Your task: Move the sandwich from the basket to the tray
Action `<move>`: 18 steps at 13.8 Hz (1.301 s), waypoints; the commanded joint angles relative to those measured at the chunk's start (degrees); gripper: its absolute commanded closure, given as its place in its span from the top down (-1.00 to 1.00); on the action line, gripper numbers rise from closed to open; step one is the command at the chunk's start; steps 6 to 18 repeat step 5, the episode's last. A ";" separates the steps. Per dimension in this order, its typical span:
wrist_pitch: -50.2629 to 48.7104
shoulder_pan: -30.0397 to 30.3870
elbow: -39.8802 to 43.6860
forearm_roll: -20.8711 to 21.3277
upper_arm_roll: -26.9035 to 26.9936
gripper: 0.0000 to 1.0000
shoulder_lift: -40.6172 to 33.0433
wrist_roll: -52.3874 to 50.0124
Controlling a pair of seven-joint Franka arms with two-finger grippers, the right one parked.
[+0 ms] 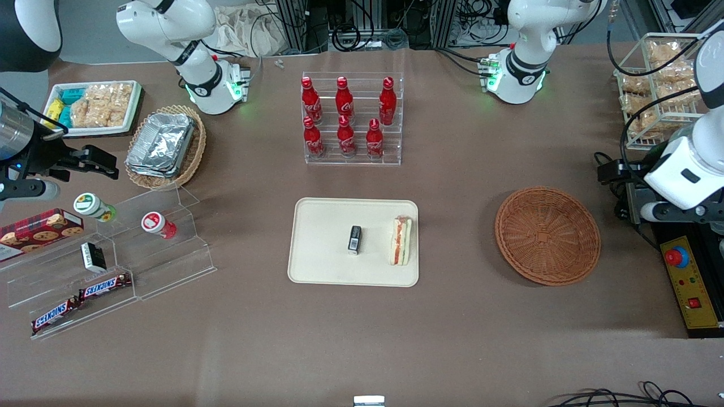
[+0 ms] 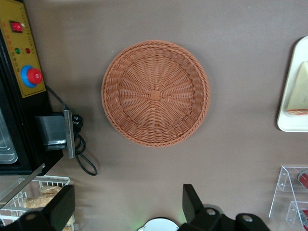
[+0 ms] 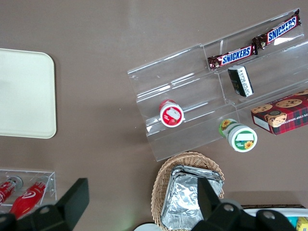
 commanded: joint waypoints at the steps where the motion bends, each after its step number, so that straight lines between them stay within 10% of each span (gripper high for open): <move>1: -0.84 -3.07 0.29 -0.04 2.89 0.99 -0.71 0.03; 18: -0.84 -5.72 0.29 -1.27 6.42 0.99 -0.88 -0.14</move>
